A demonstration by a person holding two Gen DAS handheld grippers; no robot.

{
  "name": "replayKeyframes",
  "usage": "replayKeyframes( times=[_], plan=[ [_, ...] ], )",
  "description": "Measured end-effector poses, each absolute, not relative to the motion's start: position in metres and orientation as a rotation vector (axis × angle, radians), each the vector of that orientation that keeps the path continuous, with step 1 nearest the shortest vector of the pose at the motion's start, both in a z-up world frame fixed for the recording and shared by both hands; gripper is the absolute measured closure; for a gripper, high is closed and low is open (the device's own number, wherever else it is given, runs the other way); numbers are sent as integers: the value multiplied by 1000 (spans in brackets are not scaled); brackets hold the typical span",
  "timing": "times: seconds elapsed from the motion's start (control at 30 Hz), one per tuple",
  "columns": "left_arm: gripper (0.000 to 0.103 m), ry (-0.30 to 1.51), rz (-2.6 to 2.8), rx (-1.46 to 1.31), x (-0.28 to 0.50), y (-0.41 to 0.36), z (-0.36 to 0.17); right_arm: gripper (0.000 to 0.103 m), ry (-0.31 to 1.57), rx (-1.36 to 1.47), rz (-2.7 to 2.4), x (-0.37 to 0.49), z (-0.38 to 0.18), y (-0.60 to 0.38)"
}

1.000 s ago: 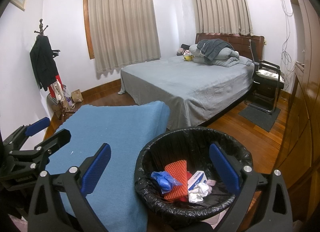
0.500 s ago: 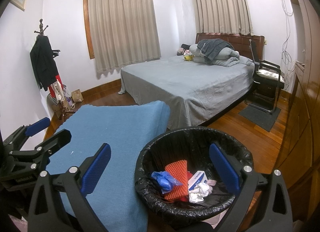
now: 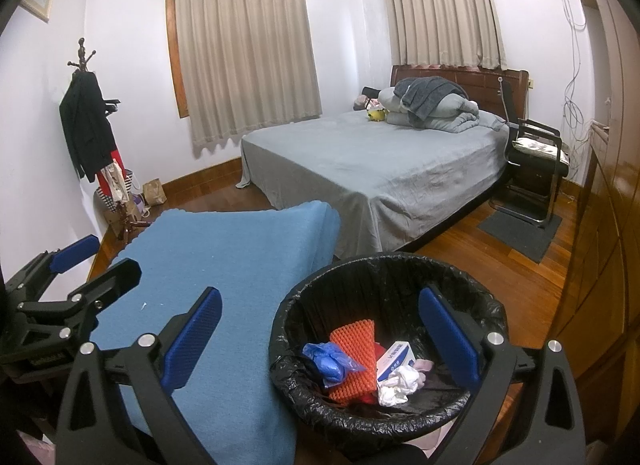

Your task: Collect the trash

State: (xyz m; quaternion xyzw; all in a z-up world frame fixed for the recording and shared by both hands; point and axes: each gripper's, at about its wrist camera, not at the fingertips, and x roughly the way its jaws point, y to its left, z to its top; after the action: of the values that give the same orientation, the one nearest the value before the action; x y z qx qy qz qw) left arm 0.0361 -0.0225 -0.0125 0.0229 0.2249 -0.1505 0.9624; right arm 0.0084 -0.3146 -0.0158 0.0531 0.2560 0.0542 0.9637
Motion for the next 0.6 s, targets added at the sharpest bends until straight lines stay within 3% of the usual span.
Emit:
replayKeyframes(
  times=[0.6],
  plan=[
    [7,465,-302,47,36,-17,-15,6,518,108,110,9,-15,-315]
  ],
)
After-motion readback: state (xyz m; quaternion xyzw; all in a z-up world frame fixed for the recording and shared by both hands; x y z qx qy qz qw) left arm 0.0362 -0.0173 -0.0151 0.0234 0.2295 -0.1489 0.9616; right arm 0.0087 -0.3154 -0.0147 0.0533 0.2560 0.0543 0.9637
